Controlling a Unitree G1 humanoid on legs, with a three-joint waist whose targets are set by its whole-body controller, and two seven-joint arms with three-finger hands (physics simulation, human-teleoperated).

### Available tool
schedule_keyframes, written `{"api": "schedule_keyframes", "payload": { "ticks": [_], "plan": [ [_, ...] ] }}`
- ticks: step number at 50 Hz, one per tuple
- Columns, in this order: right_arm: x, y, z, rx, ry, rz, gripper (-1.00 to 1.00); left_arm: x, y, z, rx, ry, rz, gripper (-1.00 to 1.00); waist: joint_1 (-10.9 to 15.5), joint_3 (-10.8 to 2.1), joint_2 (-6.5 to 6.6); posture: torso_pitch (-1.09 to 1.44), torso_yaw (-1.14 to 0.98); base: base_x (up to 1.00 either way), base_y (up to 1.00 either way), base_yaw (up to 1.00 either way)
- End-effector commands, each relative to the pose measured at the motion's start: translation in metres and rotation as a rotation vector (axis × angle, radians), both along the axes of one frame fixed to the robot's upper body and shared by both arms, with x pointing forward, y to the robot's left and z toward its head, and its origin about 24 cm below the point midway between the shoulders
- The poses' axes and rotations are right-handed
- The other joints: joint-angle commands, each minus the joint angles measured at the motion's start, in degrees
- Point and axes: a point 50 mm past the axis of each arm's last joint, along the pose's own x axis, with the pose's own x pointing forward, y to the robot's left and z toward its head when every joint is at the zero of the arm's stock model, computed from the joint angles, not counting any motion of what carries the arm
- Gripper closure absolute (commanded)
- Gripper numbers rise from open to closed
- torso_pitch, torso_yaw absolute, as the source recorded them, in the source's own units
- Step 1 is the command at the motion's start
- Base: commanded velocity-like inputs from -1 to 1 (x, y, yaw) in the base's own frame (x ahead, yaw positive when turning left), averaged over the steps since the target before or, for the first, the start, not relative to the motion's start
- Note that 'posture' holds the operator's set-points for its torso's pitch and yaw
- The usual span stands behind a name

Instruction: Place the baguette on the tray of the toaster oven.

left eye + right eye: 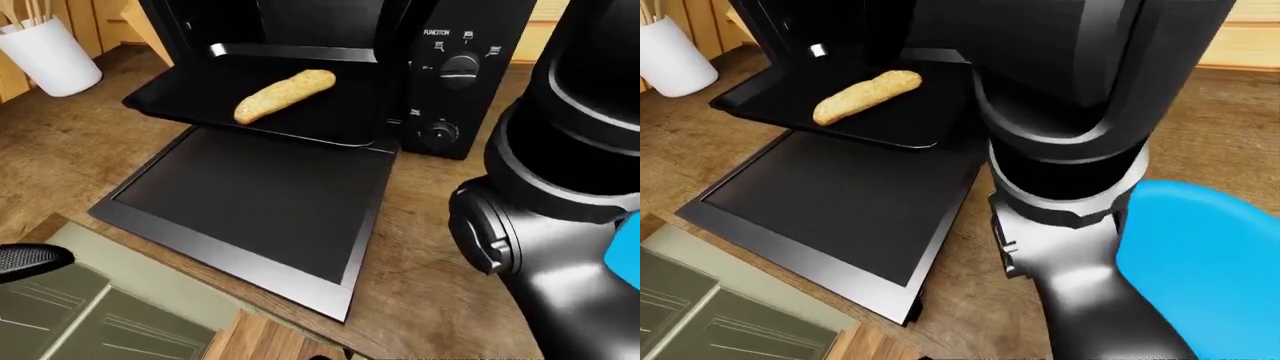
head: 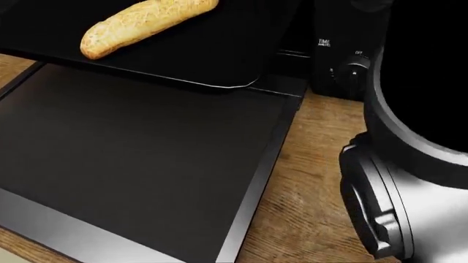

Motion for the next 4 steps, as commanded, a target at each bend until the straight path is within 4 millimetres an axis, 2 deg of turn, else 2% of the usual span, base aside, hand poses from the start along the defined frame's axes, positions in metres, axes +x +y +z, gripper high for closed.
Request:
{"api": "schedule_keyframes", "payload": {
  "ticks": [1,4],
  "plan": [
    [-0.0020,-0.0010,0.0052,0.017,-0.043,-0.007,-1.00,-0.0036,0.0021,0.0082,0.002,-0.058,0.025,-1.00,0.1,-0.87,0.18,0.00,0.63,0.00,0.00,0.00],
    [0.0016,-0.0073,0.0061,0.026,-0.050,-0.028,-1.00,-0.0039,0.0023,0.0081,0.000,-0.058,0.026,-1.00,0.1,-1.00,0.13,0.00,0.63,0.00,0.00,0.00]
  ]
}}
